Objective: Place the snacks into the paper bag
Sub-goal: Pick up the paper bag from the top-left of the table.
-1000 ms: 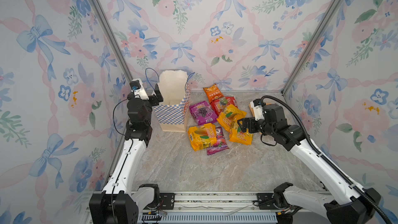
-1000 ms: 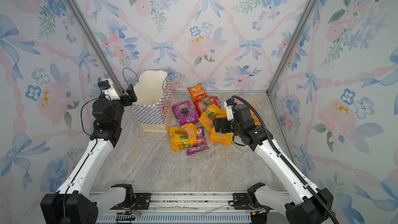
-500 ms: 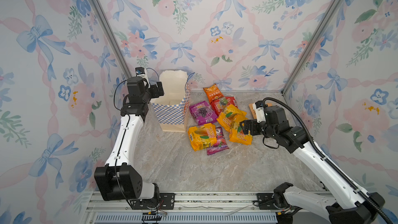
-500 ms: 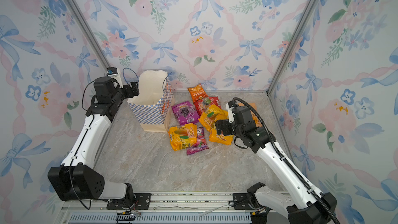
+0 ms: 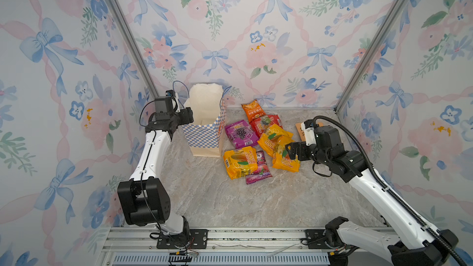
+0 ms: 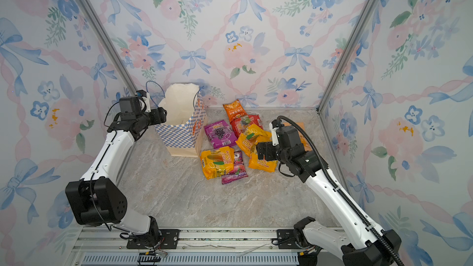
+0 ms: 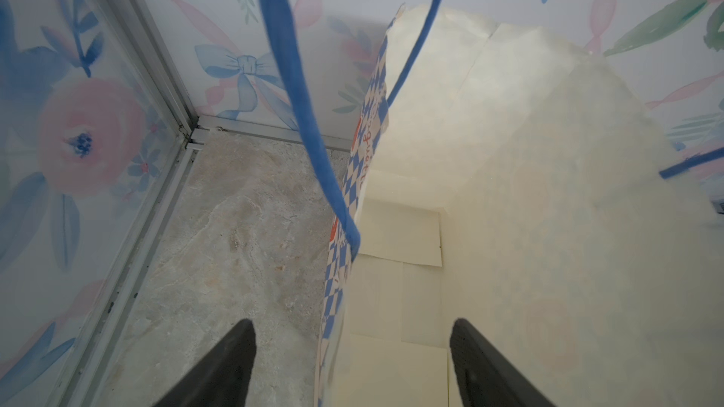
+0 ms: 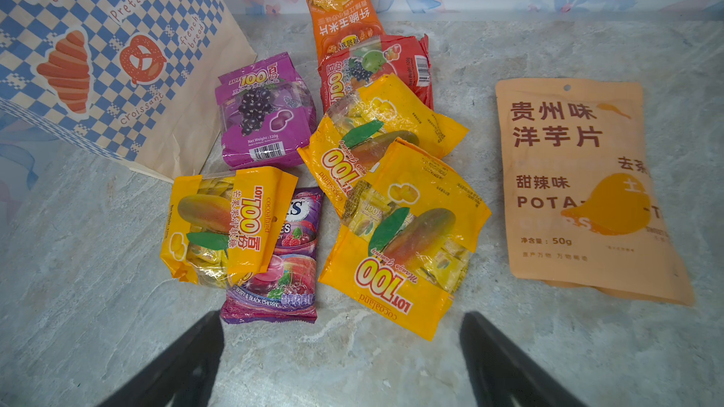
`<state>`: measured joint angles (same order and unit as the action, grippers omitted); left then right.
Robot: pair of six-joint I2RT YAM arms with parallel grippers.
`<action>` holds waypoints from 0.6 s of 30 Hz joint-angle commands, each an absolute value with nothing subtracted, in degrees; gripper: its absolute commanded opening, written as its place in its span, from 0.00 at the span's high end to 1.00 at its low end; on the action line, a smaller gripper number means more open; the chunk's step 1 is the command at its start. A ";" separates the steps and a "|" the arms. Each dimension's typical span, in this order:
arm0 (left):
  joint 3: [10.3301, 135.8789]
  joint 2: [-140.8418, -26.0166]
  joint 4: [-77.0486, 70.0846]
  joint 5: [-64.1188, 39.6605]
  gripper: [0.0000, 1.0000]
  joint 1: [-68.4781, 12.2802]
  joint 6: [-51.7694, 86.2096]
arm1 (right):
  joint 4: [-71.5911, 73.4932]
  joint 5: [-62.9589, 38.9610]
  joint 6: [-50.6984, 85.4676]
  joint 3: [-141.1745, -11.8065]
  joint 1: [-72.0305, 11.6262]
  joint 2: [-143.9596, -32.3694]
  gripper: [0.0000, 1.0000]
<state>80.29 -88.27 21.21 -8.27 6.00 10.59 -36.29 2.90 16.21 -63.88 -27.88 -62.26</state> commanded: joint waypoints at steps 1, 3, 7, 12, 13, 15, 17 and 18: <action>82.09 -87.84 22.63 -10.55 0.20 6.06 10.29 | -37.54 3.77 17.04 -64.43 -28.65 -62.80 0.04; 82.09 -87.79 22.68 -10.44 0.21 6.06 10.20 | -37.43 3.77 17.01 -64.35 -28.74 -62.84 0.03; 82.00 -88.23 22.66 -11.60 0.32 6.06 10.67 | -37.44 3.78 16.97 -64.34 -28.82 -62.76 0.03; 82.18 -87.73 22.63 -12.77 0.43 6.06 11.55 | -37.95 4.38 17.12 -64.00 -28.85 -62.13 0.04; 82.26 -87.52 22.67 -12.74 0.43 6.07 11.68 | -38.05 4.47 17.12 -63.88 -28.91 -61.95 0.03; 82.46 -86.84 22.65 -12.59 0.43 6.06 11.69 | -38.14 4.52 17.06 -63.63 -28.92 -61.55 0.03; 82.70 -86.34 22.67 -12.45 0.42 6.06 11.61 | -38.06 4.75 17.15 -63.38 -28.92 -61.32 0.03; 82.79 -86.14 22.68 -12.35 0.42 6.06 11.52 | -37.97 4.79 17.07 -63.28 -28.92 -61.22 0.04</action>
